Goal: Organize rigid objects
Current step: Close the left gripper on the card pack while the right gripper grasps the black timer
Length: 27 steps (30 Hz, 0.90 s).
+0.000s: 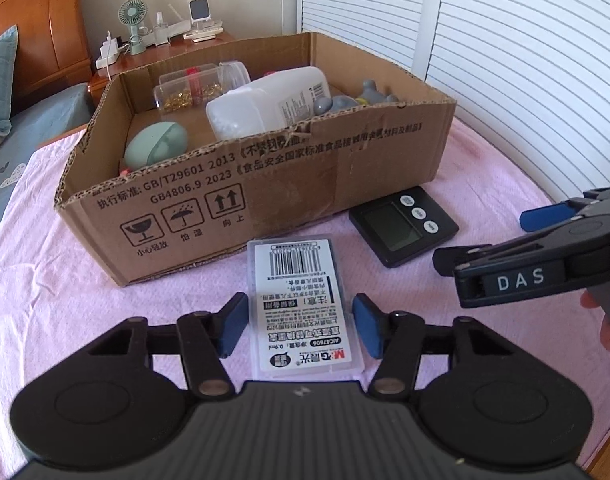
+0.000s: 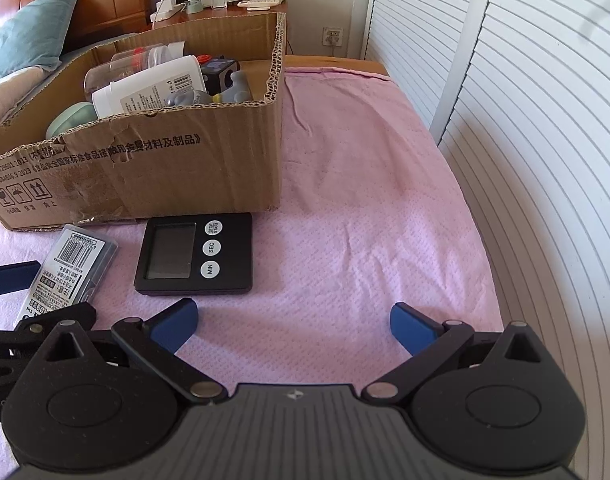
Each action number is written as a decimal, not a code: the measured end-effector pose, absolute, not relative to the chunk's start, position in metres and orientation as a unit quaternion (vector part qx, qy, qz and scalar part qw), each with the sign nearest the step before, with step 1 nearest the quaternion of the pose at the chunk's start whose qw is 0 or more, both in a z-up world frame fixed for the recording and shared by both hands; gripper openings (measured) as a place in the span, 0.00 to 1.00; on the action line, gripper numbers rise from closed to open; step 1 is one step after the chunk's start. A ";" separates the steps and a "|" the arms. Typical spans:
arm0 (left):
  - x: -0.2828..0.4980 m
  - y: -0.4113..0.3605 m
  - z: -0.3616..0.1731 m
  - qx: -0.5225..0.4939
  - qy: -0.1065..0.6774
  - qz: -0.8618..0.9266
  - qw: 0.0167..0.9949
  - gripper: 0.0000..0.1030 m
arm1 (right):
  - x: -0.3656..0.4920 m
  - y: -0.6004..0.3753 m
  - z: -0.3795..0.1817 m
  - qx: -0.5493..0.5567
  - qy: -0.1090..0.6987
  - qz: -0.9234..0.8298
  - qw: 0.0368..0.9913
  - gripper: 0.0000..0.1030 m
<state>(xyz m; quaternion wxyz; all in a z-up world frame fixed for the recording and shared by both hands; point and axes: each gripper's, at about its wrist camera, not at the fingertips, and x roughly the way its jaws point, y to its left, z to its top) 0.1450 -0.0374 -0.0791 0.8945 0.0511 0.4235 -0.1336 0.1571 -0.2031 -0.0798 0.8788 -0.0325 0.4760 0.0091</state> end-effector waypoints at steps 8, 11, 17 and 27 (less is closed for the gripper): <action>0.137 -0.014 -0.077 0.052 0.429 -0.088 0.897 0.55 | 0.152 -0.190 -0.077 -0.034 0.481 0.045 0.875 1.00; 0.135 0.000 -0.078 0.034 0.435 -0.079 0.896 0.55 | 0.153 -0.175 -0.078 -0.045 0.479 0.070 0.874 1.00; 0.132 0.010 -0.079 0.021 0.434 -0.075 0.898 0.55 | 0.162 -0.152 -0.080 -0.067 0.469 0.084 0.877 1.00; 0.135 0.014 -0.080 0.017 0.431 -0.071 0.900 0.55 | 0.173 -0.143 -0.079 -0.063 0.442 0.081 0.891 0.84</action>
